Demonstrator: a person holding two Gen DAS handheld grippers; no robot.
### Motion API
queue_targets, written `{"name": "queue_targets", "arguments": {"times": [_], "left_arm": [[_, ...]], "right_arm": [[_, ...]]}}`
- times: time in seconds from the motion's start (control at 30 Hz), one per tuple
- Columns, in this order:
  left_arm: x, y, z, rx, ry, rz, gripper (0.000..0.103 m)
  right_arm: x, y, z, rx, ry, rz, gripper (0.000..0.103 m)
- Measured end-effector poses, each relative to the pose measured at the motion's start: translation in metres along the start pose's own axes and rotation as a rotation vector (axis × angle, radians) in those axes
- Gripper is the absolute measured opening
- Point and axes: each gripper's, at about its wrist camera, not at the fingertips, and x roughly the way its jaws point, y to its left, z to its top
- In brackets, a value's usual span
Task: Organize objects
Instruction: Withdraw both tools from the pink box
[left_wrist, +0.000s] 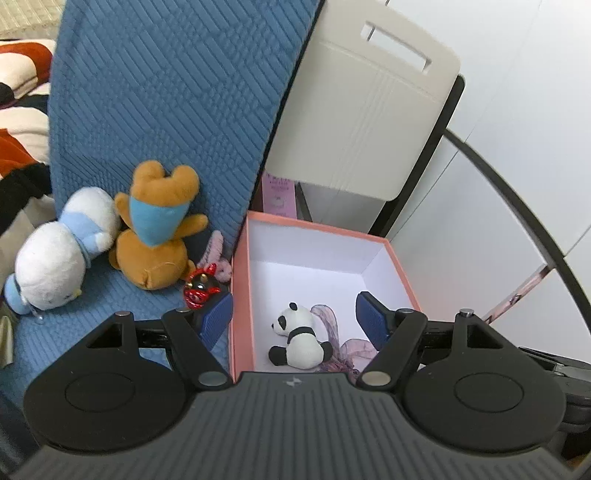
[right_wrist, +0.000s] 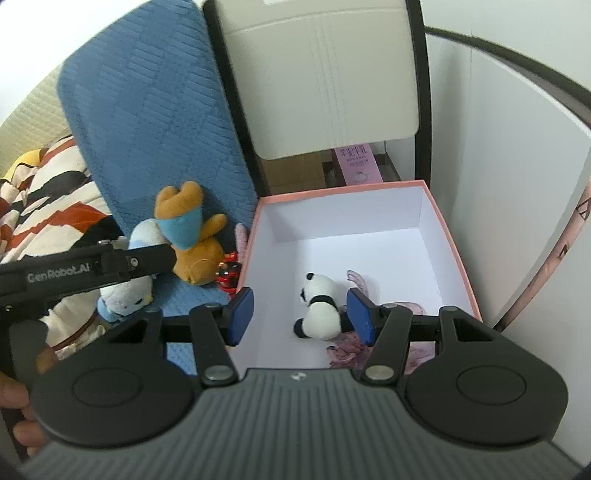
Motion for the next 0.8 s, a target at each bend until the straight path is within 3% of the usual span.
{"name": "queue_targets", "arguments": {"times": [0.47, 0.8], "left_arm": [[-0.082, 0.067, -0.023, -0.008, -0.072, 0.025, 0.078], [-0.096, 0.114, -0.053, -0.020, -0.096, 0.051, 0.078]], "right_arm": [[-0.030, 0.076, -0.045, -0.024, -0.013, 0.036, 0.058], [-0.015, 0.111, -0.086, -0.028, -0.013, 0.058, 0.059]]}}
